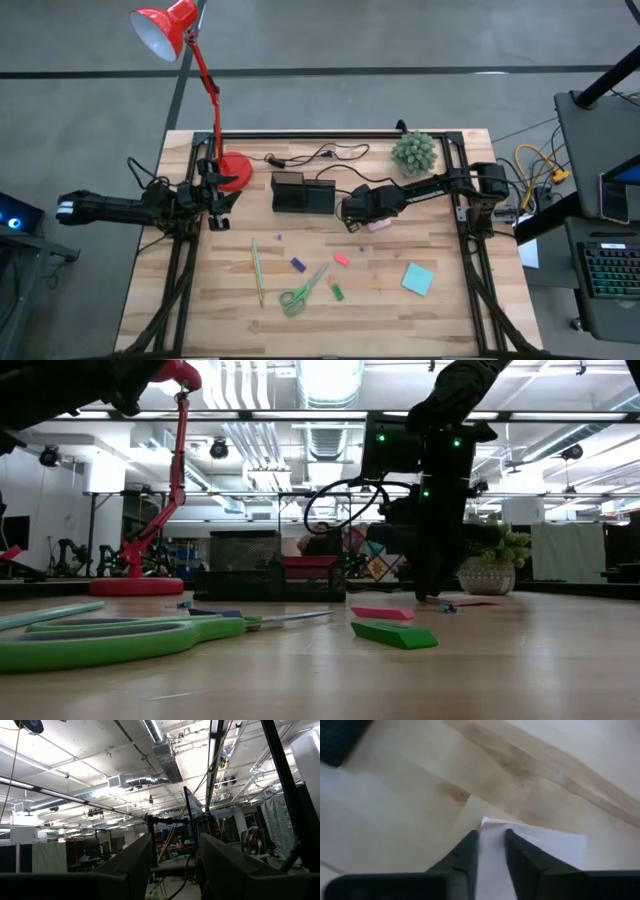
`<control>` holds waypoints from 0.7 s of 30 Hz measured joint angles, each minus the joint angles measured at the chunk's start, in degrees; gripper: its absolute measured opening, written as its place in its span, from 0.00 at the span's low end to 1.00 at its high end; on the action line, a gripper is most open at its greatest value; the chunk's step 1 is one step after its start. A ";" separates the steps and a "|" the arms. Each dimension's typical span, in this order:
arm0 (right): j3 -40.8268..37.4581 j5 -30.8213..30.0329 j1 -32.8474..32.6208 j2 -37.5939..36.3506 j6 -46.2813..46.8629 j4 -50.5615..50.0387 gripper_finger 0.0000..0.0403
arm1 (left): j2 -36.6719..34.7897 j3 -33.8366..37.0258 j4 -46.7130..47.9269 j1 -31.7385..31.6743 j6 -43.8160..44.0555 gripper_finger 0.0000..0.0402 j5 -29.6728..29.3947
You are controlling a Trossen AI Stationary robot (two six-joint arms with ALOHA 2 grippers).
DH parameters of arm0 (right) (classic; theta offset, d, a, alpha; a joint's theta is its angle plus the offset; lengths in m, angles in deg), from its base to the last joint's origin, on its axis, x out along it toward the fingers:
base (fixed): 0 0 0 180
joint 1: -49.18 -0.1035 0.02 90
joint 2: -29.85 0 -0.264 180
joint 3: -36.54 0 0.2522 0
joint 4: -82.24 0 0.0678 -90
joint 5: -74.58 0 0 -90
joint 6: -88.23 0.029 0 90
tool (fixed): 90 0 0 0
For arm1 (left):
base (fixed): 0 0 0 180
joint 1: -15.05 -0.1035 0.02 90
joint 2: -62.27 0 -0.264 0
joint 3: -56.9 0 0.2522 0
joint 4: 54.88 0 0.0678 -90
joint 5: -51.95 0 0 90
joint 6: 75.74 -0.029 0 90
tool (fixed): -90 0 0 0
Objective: Pick and place office supplies into organizer
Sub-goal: Put the pink sticky notes into the black mesh desk organizer
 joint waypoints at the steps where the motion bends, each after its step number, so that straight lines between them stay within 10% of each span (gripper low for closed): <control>1: 0.00 0.55 0.00 0.00 -0.53 0.05 0.14 | 0.00 0.00 0.00 0.00 0.00 0.39 0.01; 21: -0.32 12.25 -0.28 -2.75 -13.64 0.55 0.02 | 0.00 0.00 0.00 0.00 0.00 0.39 0.00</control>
